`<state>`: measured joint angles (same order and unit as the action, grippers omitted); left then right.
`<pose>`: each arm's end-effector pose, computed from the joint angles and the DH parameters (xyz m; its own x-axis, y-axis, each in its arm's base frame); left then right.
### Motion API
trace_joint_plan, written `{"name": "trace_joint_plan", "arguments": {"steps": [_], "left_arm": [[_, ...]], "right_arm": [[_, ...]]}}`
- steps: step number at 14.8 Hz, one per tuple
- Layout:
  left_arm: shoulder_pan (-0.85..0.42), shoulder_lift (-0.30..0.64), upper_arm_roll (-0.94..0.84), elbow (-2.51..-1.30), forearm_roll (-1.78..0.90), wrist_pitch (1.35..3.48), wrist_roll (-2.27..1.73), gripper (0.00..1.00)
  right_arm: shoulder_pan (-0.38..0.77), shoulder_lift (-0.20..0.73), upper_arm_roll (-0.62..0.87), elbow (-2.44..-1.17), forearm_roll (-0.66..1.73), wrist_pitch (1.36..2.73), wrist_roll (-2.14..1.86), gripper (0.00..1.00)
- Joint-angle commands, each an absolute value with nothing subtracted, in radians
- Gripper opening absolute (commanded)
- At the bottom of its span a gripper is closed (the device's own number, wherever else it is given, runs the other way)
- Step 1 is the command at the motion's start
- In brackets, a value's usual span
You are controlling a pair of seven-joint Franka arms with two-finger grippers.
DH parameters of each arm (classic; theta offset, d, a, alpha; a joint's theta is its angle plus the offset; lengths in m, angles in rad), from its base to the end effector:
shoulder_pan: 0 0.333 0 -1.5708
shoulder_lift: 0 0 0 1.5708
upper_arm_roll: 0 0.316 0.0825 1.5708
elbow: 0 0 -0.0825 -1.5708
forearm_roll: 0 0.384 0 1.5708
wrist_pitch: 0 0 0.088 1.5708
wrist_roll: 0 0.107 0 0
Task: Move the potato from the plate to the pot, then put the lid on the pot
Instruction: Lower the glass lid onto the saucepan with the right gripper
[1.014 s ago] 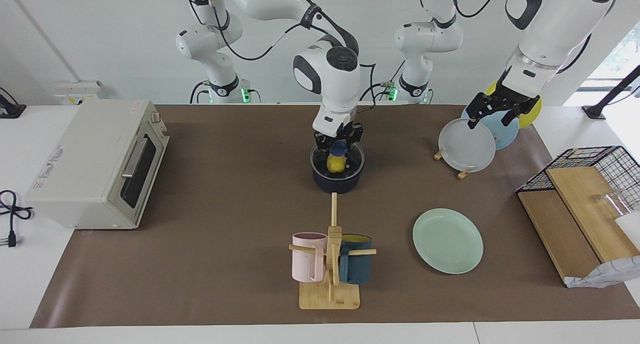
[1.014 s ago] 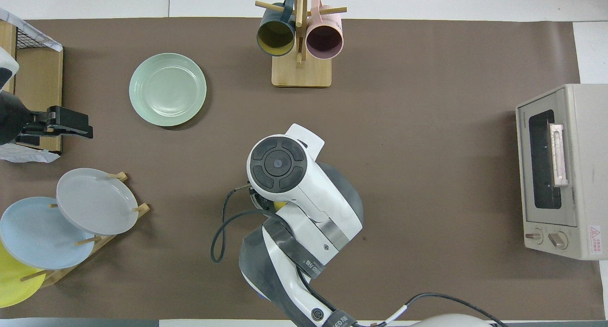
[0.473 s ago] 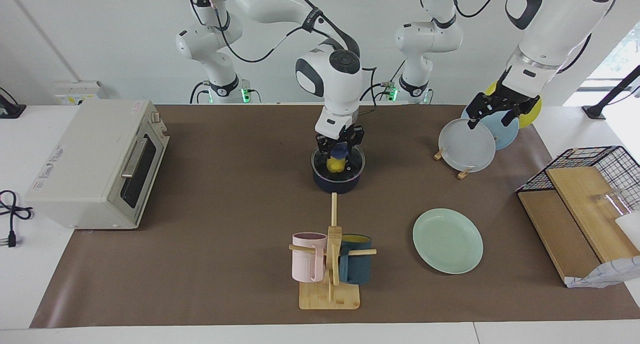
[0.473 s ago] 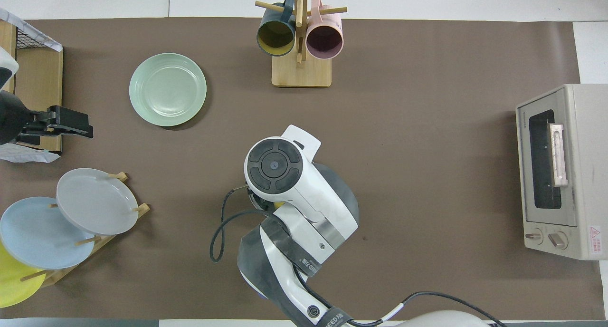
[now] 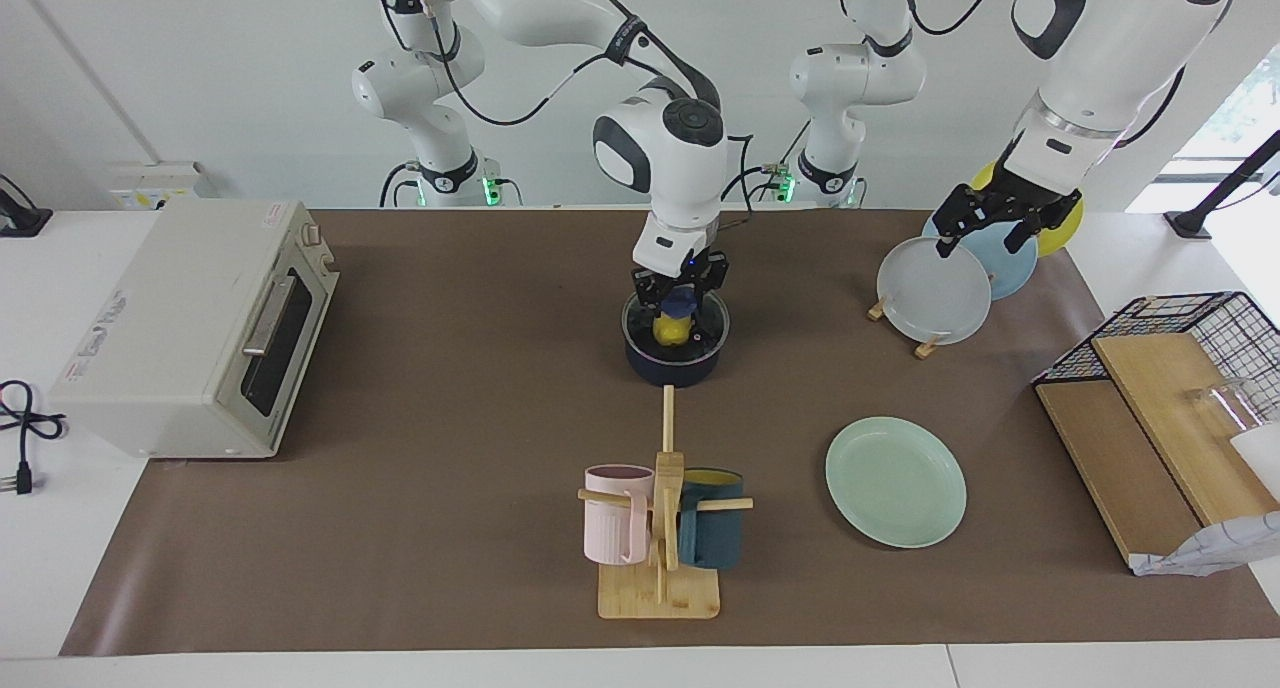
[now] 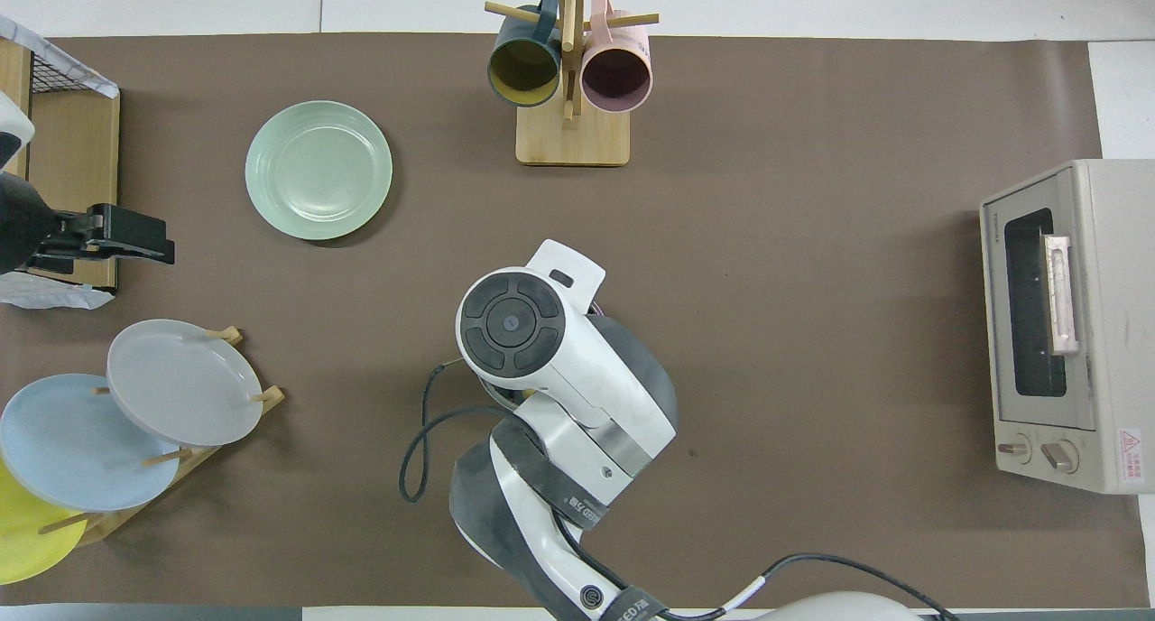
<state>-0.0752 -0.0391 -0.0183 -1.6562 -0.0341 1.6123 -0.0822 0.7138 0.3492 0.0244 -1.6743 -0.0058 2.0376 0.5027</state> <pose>0.5423 -0.0546 0.6093 0.9999 -0.0099 -0.0076 -0.0097 -0.9994 0.0328 0.4869 0.4404 0.4022 0.9721 0.2343 0.0109 0.2344 -0.9721 -0.0096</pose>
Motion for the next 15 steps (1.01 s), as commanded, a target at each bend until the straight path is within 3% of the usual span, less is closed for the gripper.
{"name": "trace_joint_plan", "arguments": {"steps": [1,3,10,15], "left_arm": [[-0.055,-0.06,-0.031,-1.674,-0.023,1.614,-0.04,1.0],[-0.057,-0.06,-0.031,-1.675,-0.02,1.614,-0.041,1.0],[-0.06,-0.067,-0.032,-1.683,-0.02,1.618,-0.051,1.0],[-0.057,-0.067,-0.032,-1.683,-0.02,1.614,-0.051,1.0]], "right_arm": [[0.712,0.35,0.02,-1.687,-0.026,2.057,0.526,0.12],[0.712,0.348,0.02,-1.686,-0.026,2.057,0.528,1.0],[0.658,0.328,0.008,-1.554,-0.009,1.902,0.525,1.0],[0.5,0.266,0.012,-1.424,-0.012,1.699,0.499,1.0]]}}
